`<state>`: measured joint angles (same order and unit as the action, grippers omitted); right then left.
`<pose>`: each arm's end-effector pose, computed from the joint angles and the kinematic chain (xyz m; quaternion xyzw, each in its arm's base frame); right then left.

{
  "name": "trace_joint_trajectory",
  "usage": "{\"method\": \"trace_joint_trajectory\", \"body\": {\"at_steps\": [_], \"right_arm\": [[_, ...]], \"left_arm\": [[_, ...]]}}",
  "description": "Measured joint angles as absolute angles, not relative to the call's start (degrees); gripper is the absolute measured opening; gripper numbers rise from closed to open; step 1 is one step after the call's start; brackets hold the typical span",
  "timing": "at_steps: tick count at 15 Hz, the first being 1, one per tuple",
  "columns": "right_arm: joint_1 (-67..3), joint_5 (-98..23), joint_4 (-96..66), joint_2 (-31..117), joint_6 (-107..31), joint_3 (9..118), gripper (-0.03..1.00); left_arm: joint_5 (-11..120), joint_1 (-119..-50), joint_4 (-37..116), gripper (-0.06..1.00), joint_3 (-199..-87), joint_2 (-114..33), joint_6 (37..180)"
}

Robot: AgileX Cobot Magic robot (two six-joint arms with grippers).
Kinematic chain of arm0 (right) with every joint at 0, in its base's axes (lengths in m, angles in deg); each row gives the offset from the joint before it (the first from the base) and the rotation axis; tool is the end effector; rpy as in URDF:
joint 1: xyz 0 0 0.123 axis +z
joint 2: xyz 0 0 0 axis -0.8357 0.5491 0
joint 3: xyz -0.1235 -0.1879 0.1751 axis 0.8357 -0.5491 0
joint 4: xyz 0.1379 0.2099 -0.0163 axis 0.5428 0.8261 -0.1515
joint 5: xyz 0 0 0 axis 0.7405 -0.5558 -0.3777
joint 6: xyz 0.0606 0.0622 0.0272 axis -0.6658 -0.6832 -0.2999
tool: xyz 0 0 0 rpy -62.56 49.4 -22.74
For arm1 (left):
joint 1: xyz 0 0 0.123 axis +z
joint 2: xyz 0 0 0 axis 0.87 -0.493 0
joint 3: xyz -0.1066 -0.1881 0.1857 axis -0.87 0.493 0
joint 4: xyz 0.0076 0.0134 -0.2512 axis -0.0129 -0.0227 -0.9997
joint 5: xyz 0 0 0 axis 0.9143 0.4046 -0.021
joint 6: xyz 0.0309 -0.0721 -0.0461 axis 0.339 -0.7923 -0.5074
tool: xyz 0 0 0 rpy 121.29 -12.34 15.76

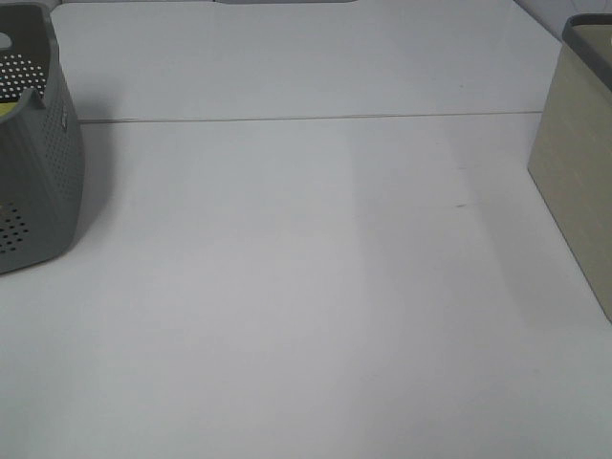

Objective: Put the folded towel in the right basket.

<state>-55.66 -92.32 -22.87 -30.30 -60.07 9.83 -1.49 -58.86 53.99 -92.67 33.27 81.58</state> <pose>-0.0033 -0.0006 0.2611 -0.0117 0.8770 -0.0013 0.4803 -0.0063 0.0006 0.2801 0.0421 0.8454 0.0464 0.5304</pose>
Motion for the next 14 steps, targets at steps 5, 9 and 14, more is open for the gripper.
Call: {"method": "trace_joint_trajectory", "body": {"at_steps": [5,9,14], "right_arm": [[-55.66,-92.26,-22.47,-30.3,-59.84,9.83,0.98],[-55.66,-92.26,-22.47,-30.3,-59.84,9.83,0.98],[-55.66,-92.2,-22.47,-30.3,-59.84,9.83,0.98]], "left_arm": [[-1.49,-58.86,53.99,0.98,-92.67,33.27,81.58],[-1.49,-58.86,53.99,0.98,-92.67,33.27,81.58],[-1.49,-58.86,53.99,0.98,-92.67,33.27,81.58]]}}
